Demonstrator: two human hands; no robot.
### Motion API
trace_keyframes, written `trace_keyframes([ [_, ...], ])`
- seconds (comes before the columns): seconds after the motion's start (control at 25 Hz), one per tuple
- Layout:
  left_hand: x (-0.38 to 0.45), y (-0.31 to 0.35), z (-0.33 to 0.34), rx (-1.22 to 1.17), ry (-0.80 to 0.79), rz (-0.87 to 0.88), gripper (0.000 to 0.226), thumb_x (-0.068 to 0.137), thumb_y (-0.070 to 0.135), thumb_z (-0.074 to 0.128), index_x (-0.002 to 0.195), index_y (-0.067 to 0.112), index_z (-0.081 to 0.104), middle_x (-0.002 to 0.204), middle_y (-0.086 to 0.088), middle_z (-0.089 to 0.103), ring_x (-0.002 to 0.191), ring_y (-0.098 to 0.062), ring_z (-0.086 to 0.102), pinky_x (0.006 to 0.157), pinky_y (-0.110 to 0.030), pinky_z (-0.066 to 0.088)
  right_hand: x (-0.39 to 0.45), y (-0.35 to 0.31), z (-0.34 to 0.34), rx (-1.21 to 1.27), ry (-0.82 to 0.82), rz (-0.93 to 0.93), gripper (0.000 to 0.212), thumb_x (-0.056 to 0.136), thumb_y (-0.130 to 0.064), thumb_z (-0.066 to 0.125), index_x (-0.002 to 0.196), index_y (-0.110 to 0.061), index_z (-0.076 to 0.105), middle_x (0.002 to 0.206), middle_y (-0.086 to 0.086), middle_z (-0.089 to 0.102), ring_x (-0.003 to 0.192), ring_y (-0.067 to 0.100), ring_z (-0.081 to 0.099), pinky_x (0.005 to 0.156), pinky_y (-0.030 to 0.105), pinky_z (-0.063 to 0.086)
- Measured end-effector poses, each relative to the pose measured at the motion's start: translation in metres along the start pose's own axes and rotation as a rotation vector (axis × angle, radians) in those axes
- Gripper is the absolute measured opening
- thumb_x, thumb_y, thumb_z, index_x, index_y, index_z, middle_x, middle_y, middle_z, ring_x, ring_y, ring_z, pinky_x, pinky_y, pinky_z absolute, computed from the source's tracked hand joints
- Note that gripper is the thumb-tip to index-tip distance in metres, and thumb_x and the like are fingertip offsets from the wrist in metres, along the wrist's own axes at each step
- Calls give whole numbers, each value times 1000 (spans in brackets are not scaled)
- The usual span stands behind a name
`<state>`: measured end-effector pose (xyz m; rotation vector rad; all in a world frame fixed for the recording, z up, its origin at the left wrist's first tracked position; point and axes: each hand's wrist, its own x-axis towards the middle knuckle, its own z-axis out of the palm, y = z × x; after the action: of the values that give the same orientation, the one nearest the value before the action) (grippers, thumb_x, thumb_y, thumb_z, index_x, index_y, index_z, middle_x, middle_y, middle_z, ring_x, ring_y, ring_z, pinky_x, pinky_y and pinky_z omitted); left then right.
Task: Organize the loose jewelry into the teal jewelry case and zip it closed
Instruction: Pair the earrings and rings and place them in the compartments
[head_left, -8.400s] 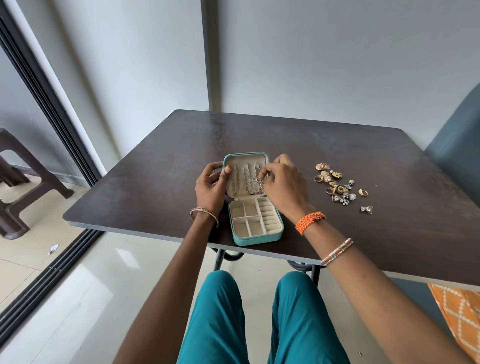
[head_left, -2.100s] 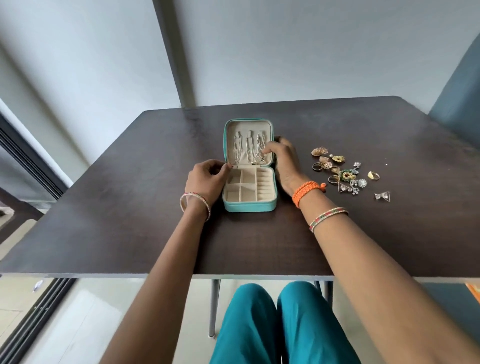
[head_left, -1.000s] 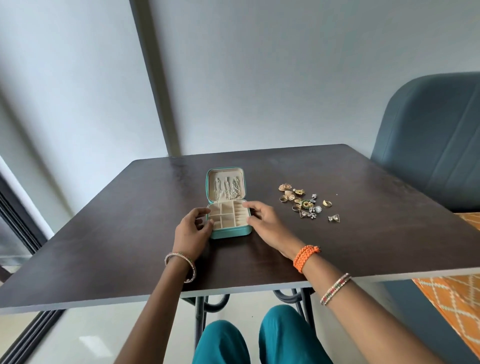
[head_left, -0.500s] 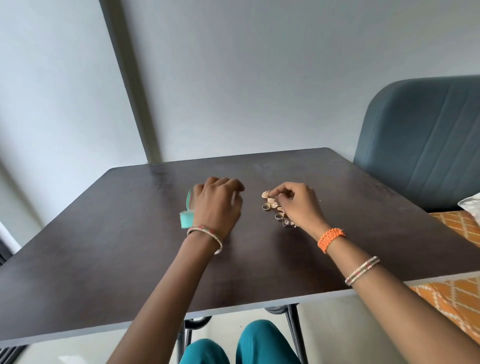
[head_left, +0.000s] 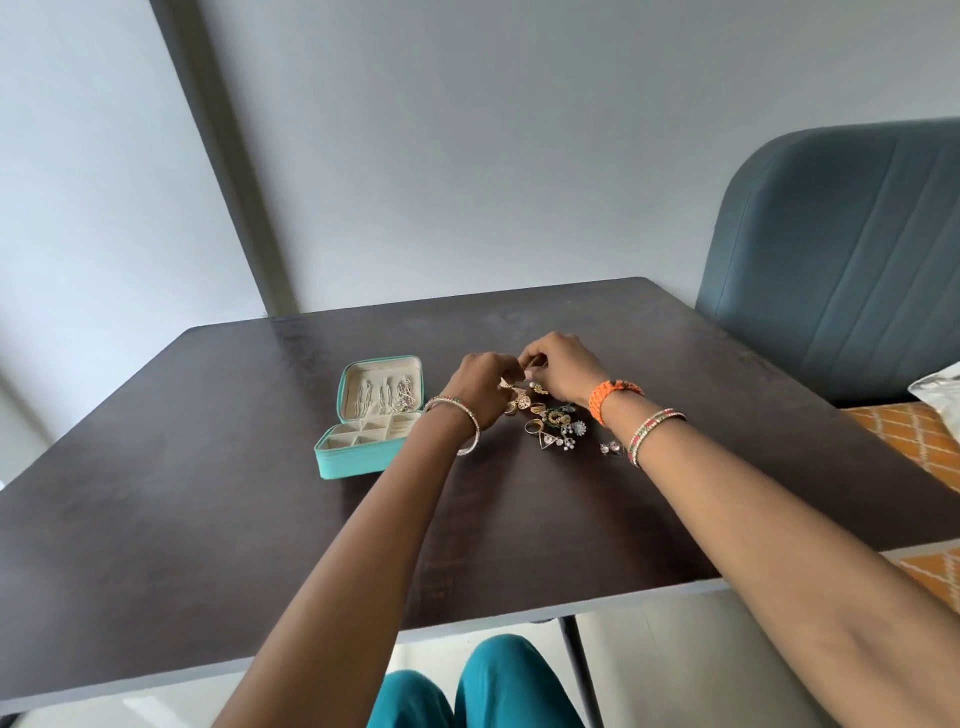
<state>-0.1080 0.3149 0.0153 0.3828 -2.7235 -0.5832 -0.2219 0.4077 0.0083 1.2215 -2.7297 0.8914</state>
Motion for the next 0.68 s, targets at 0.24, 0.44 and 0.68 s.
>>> trace_keyframes([
  [0.24, -2, -7, 8, -78, 89, -75, 23, 79, -1, 58, 94, 12, 71, 92, -8, 71, 88, -24, 61, 76, -25, 43, 3, 7, 3, -45, 45, -5, 6, 82, -19, 70, 81, -24, 75, 93, -4, 73, 95, 18, 63, 91, 36, 47],
  [0.44, -4, -7, 18, -25, 38, -8, 22, 76, 11, 68, 96, 20, 69, 93, 3, 71, 95, -23, 59, 84, -32, 45, 4, 10, -4, 244, 98, 1, 7, 80, -6, 70, 79, -11, 75, 77, 1, 72, 68, 4, 60, 69, 20, 51],
  [0.68, 5, -6, 26, 69, -39, 49, 37, 77, -1, 54, 103, 20, 68, 95, -6, 67, 95, -28, 60, 84, -39, 48, 3, 23, -17, 423, 1, 60, 8, 82, -7, 70, 88, -8, 75, 78, -2, 69, 80, 8, 61, 86, 29, 52],
])
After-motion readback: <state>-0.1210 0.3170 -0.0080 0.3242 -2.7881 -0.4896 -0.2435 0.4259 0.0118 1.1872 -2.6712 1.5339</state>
